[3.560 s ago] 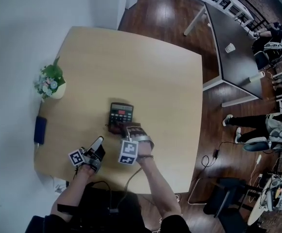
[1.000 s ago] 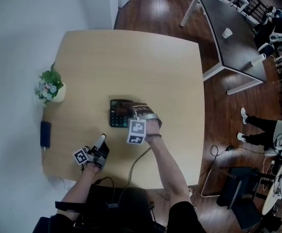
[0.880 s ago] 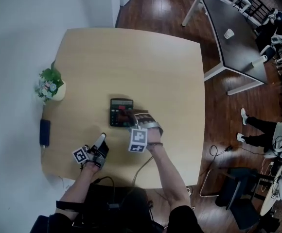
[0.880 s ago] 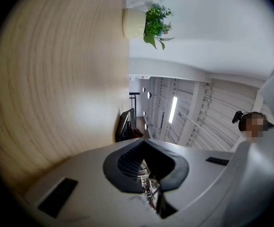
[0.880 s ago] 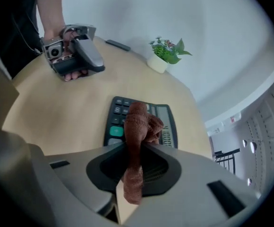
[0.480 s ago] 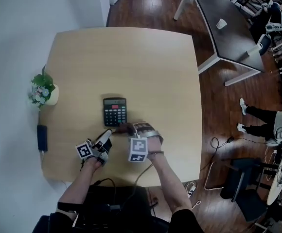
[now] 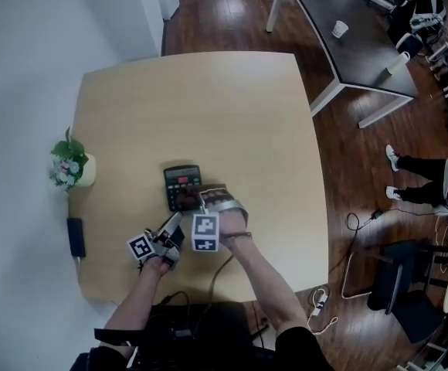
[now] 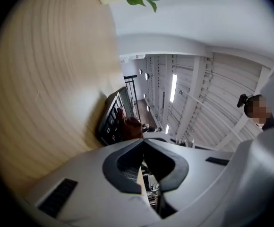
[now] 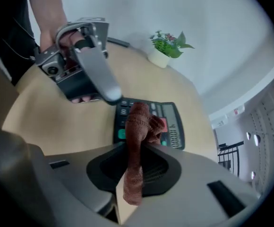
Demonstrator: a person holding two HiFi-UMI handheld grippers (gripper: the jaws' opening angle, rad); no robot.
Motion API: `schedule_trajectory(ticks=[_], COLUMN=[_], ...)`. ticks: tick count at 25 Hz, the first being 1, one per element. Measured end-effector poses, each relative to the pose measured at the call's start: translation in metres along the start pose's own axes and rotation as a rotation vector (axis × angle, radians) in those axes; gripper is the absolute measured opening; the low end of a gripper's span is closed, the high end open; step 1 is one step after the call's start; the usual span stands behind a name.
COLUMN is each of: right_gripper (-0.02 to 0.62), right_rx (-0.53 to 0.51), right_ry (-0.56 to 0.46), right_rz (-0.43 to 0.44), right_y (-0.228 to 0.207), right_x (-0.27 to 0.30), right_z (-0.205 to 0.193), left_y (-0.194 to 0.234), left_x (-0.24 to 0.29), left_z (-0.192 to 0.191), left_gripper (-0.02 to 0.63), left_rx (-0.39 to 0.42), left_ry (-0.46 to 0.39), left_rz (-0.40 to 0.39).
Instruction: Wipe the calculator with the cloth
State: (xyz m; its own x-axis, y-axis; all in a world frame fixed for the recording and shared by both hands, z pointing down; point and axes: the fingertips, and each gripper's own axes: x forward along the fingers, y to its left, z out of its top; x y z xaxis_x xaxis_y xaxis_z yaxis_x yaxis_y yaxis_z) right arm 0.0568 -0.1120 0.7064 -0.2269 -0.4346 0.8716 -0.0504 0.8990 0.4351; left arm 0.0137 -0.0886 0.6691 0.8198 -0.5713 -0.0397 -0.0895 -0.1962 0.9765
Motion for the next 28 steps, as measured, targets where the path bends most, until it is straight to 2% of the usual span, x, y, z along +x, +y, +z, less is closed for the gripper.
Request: schedule_trajectory(ticks=[4, 7, 9, 11, 14, 16, 18, 20, 23, 28], right_gripper=[0.067, 0.067, 0.067, 0.067, 0.067, 0.067, 0.067, 0.067, 0.067, 0.067], right_rx=[0.078, 0.220, 0.404, 0.662, 1.061, 1.219, 1.282, 1.295, 1.317, 1.454], right_ry=[-0.019, -0.061, -0.134, -0.240, -0.396, -0.445, -0.453, -0.439, -0.428, -0.415], right_rz=[0.130, 0.241, 0.272, 0.250, 0.138, 0.069, 0.068, 0.119, 0.181, 0.261], right_y=[0.060, 0.080, 0.064, 0.024, -0.056, -0.099, -0.121, -0.120, -0.097, -0.044], right_x=[-0.013, -0.024, -0.034, -0.042, -0.041, -0.023, -0.001, 0.015, 0.019, 0.004], right_z=[-0.004, -0.016, -0.022, -0.030, -0.049, -0.062, -0.064, -0.057, -0.046, -0.040], left_y=[0.002, 0.002, 0.003, 0.004, 0.005, 0.006, 0.008, 0.008, 0.008, 0.010], left_x=[0.007, 0.014, 0.017, 0.019, 0.021, 0.021, 0.020, 0.020, 0.019, 0.019], left_z=[-0.001, -0.005, -0.004, -0.002, 0.002, 0.004, 0.006, 0.006, 0.005, 0.012], left_gripper=[-0.001, -0.001, -0.002, -0.002, 0.000, 0.000, 0.000, 0.002, 0.002, 0.002], left_rx=[-0.005, 0.004, 0.010, 0.004, -0.014, -0.032, -0.065, -0.092, -0.097, -0.088], left_ry=[0.010, 0.030, 0.037, 0.028, 0.005, -0.012, -0.036, -0.057, -0.064, -0.066], left_rz=[-0.012, -0.011, -0.010, -0.011, -0.025, -0.033, -0.039, -0.046, -0.047, -0.055])
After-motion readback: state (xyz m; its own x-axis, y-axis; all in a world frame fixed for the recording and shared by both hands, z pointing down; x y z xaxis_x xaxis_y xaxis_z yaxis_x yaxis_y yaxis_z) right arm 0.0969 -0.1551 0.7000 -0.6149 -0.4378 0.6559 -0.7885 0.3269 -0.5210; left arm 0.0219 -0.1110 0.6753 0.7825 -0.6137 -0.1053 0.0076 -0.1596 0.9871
